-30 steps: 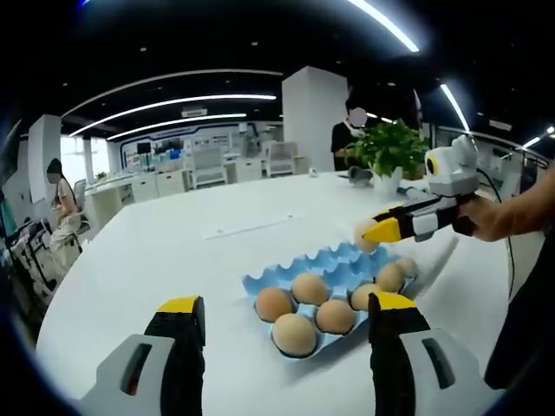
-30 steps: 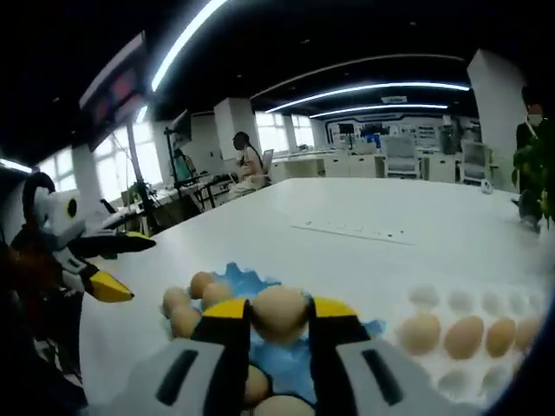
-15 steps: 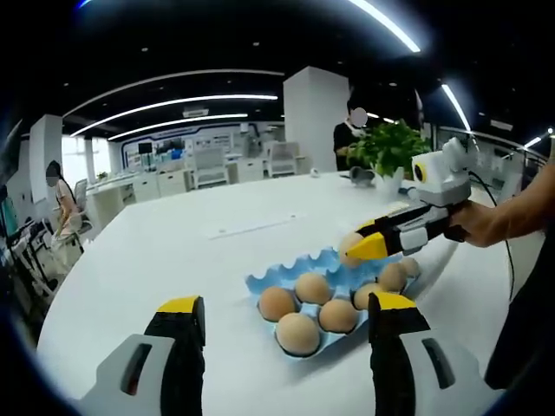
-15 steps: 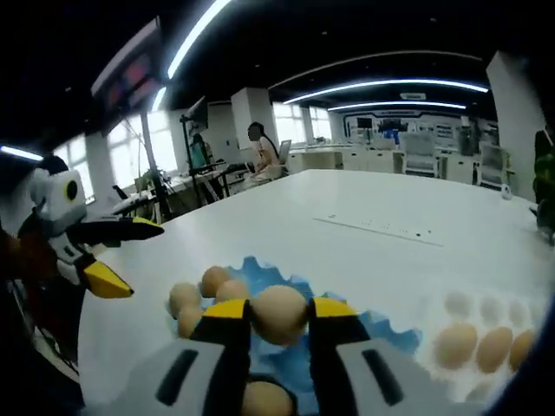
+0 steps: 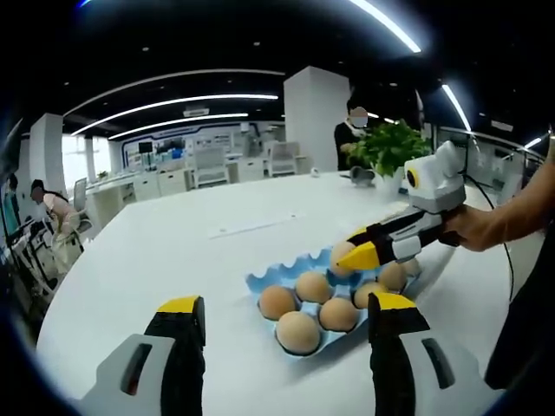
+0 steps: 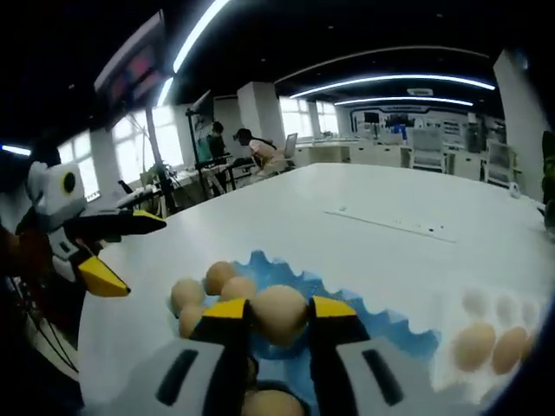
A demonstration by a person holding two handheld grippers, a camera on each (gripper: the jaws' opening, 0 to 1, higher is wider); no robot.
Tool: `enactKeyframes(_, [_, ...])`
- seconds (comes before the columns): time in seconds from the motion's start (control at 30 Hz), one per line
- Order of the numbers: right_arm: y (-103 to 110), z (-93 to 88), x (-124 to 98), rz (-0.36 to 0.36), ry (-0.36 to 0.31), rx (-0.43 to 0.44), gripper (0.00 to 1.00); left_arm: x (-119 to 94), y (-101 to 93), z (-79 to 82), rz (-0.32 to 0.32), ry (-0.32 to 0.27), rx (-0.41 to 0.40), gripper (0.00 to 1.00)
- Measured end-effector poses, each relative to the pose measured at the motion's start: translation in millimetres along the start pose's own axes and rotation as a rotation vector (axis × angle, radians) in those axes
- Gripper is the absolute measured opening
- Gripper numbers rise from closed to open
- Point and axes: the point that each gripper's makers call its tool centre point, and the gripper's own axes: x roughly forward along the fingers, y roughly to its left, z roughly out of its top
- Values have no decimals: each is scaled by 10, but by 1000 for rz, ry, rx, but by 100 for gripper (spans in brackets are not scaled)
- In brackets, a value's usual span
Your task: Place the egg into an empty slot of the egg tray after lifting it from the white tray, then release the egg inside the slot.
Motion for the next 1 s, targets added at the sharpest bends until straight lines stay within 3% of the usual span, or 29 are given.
enactKeyframes(0.53, [18, -117, 44, 15, 30, 28, 26, -11, 7, -8, 7, 3, 0, 78])
enactKeyframes(1.0, [27, -129, 30, 16, 24, 0, 26, -14, -6, -16, 6, 4, 1, 77])
